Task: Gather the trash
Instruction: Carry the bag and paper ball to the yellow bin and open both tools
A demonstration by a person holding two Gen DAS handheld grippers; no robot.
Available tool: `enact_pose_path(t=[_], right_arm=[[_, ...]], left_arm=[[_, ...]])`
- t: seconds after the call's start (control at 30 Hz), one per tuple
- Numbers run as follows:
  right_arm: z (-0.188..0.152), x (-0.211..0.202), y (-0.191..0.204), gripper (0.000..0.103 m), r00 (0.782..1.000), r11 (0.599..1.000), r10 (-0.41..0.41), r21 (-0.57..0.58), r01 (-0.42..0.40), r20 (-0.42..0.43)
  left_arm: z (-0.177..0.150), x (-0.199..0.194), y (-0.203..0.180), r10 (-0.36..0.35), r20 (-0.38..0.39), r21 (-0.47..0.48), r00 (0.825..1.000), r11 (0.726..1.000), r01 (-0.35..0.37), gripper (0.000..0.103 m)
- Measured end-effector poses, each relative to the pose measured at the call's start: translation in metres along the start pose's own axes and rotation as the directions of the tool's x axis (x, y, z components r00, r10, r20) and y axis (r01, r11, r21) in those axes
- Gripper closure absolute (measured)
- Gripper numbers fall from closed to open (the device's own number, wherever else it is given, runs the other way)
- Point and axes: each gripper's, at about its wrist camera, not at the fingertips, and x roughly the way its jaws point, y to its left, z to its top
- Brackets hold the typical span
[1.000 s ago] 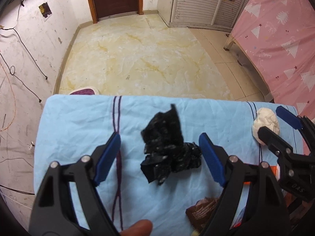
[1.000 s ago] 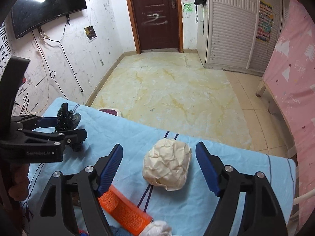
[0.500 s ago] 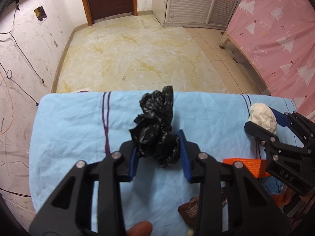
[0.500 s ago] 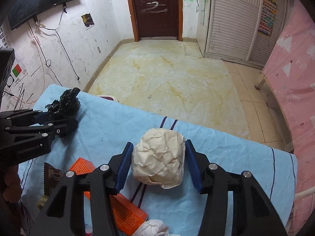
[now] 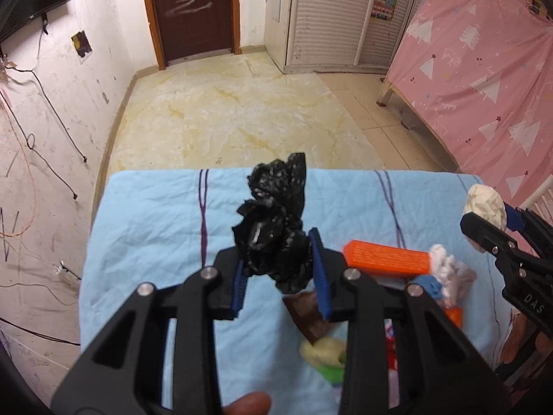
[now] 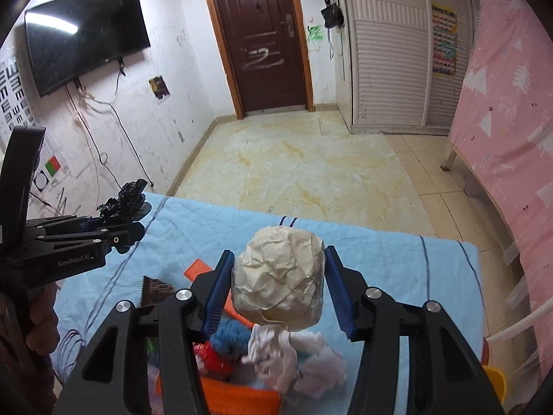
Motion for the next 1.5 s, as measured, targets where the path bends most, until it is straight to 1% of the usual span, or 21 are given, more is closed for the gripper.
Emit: enact_pose_path(t=[0.13, 0.33, 0.57, 0.73, 0.83, 0.93, 1.17, 1.3, 1.5], right_arm=[[-0.013, -0.041, -0.013, 0.057, 0.998, 0.999, 0.009, 0.045, -0.012, 0.064], [-0.043, -0.096, -0.042, 0.057, 0.991, 0.994, 0.000, 0.111, -0.015, 0.136], [-0.085, -0.141, -0.082, 0.056, 0.983, 0.979, -0.028, 0.202, -0.010, 0.184], [-0.117, -0.162, -0.115, 0.056, 0.978, 0.963, -0.062, 0.270, 0.006, 0.199], [-0.141, -0.170, -0.138, 0.056, 0.975, 0.948, -0.103, 0.315, 0.037, 0.195], [-0.165, -0.170, -0.160, 0.056, 0.974, 0.931, -0.140, 0.359, 0.068, 0.178], [-0.206, -0.167, -0.198, 0.056, 0.973, 0.898, -0.181, 0.428, 0.103, 0.146], [-0.220, -0.165, -0.216, 0.056, 0.972, 0.882, -0.189, 0.459, 0.104, 0.143], [-0.234, -0.159, -0.233, 0.054, 0.972, 0.876, -0.192, 0.471, 0.108, 0.134]], left_arm=[[-0.008, -0.029, -0.017, 0.000, 0.035, 0.026, 0.999, 1.000, -0.001, 0.072], [-0.024, -0.065, -0.057, -0.007, 0.073, 0.086, 0.997, 0.996, 0.001, 0.072], [-0.045, -0.086, -0.110, -0.016, 0.097, 0.175, 0.995, 0.985, -0.001, 0.072], [-0.060, -0.091, -0.151, -0.046, 0.086, 0.236, 0.995, 0.971, 0.024, 0.072], [-0.070, -0.093, -0.179, -0.071, 0.068, 0.278, 0.995, 0.959, 0.049, 0.072], [-0.077, -0.094, -0.203, -0.091, 0.054, 0.313, 0.994, 0.947, 0.070, 0.072], [-0.090, -0.090, -0.270, -0.120, 0.020, 0.390, 0.993, 0.915, 0.103, 0.072], [-0.097, -0.083, -0.300, -0.121, 0.007, 0.428, 0.993, 0.898, 0.106, 0.072], [-0.105, -0.069, -0.340, -0.131, -0.039, 0.466, 0.991, 0.875, 0.134, 0.072]])
